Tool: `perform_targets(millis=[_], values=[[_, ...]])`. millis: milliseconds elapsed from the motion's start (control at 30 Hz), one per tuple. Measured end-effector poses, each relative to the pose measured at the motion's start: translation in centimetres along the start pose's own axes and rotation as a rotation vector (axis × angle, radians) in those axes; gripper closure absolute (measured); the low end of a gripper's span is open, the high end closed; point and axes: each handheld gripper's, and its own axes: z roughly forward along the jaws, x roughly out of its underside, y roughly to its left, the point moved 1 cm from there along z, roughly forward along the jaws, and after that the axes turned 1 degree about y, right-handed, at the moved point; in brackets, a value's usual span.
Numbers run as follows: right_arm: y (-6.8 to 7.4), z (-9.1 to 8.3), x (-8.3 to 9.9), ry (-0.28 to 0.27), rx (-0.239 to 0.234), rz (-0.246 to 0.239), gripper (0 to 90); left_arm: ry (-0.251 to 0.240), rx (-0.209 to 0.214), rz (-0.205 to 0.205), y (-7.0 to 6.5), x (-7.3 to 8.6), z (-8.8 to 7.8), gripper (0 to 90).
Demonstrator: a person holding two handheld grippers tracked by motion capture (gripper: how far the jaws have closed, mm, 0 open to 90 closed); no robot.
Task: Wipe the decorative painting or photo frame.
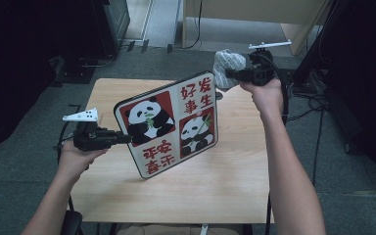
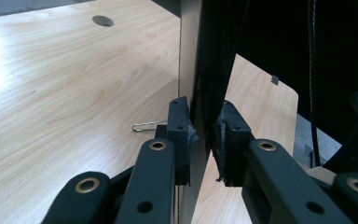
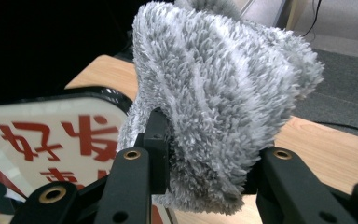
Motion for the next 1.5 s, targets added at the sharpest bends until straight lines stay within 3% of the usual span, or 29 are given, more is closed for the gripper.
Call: perform_targets(millis=[833,1267,1500], values=[[-0.2,1.0,3.0,0.010,-0.006,-0.006,66.1,0.003,0.002,-0.003,0.0,0.1,0.1,78.0],[0.0,1.1,4.6,0.010,0.002,-0.042,65.9,0.003,0.004,-0.005,0.0,0.1,0.1,78.0],[-0.2,1.3,5.8,0.002,-0.008,-0.026,65.9,0.004,0.003,-0.006,0.0,0.1,0.1,77.9]])
